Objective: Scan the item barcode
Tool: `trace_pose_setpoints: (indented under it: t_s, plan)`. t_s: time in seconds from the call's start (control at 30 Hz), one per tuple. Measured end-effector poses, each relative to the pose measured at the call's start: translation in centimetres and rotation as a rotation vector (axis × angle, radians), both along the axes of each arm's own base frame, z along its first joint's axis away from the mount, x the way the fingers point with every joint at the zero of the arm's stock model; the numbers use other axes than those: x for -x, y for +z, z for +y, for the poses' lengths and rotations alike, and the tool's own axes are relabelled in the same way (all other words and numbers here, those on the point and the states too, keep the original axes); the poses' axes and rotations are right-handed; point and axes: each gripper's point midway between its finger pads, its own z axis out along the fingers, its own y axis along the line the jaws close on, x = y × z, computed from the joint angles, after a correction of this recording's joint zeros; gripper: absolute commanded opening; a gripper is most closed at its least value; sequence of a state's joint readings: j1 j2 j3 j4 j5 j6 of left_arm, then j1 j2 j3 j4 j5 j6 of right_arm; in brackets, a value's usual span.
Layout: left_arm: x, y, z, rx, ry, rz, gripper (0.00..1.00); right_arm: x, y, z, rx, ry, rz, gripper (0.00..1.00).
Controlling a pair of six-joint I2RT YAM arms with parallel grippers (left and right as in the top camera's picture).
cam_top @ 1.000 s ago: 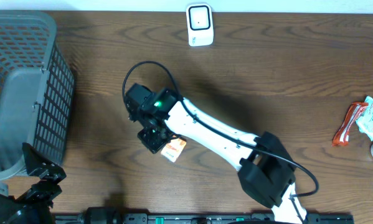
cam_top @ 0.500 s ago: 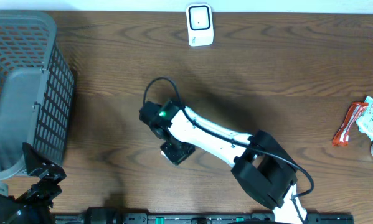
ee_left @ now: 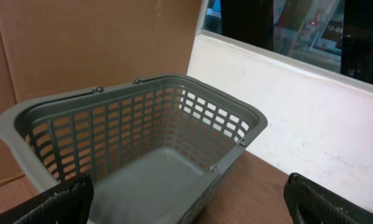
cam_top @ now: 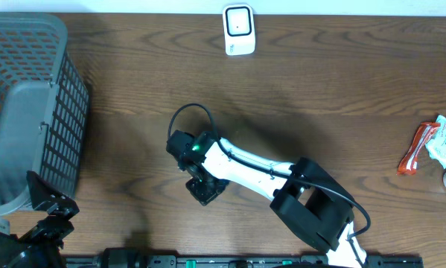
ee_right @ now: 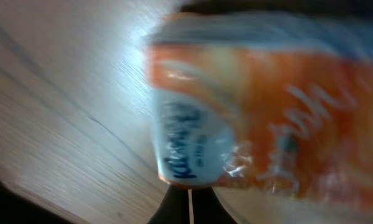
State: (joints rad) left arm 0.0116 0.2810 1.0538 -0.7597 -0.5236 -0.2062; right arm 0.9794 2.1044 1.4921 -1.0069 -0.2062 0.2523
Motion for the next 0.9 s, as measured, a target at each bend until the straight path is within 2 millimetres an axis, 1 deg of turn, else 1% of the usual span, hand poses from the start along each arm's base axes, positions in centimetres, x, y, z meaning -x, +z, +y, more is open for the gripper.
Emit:
trace_pose_setpoints:
  t_s: [0.2,0.27,0.33,0.4,0.47,0.5,0.57,0.67,0.73,0.9]
  plan:
    - [0.0,0.0,0.0,0.000,0.000,0.000,0.98,-1.6,0.1,2.7,-0.118,-0.003,-0.056,0.01]
    - [0.0,0.0,0.0,0.000,0.000,0.000,0.98,-1.7,0.2,2.8,-0.124,-0.006,-0.055,0.01]
    - [0.0,0.0,0.0,0.000,0.000,0.000,0.98,-1.3,0.7,2.2,-0.097,-0.014,-0.025,0.01]
    - [0.0,0.0,0.0,0.000,0.000,0.000,0.98,-1.3,1.8,1.5,-0.067,-0.026,0.004,0.01]
    - [0.0,0.0,0.0,0.000,0.000,0.000,0.98,-1.5,3.5,1.6,-0.060,-0.032,0.012,0.01]
    - [0.0,0.0,0.0,0.000,0.000,0.000,0.98,-2.1,4.7,2.0,-0.071,-0.035,0.003,0.01]
    - [0.0,0.0,0.0,0.000,0.000,0.000,0.98,-2.9,6.1,2.9,-0.104,-0.035,-0.025,0.02]
    - [0.0,0.0,0.0,0.000,0.000,0.000,0.98,-4.6,7.5,4.3,-0.152,-0.033,-0.098,0.06]
    - [0.0,0.0,0.0,0.000,0.000,0.000,0.98,-5.3,7.6,4.3,-0.147,-0.033,-0.138,0.06]
    - [0.0,0.0,0.0,0.000,0.000,0.000,0.98,-6.3,6.9,3.9,-0.124,-0.038,-0.186,0.05]
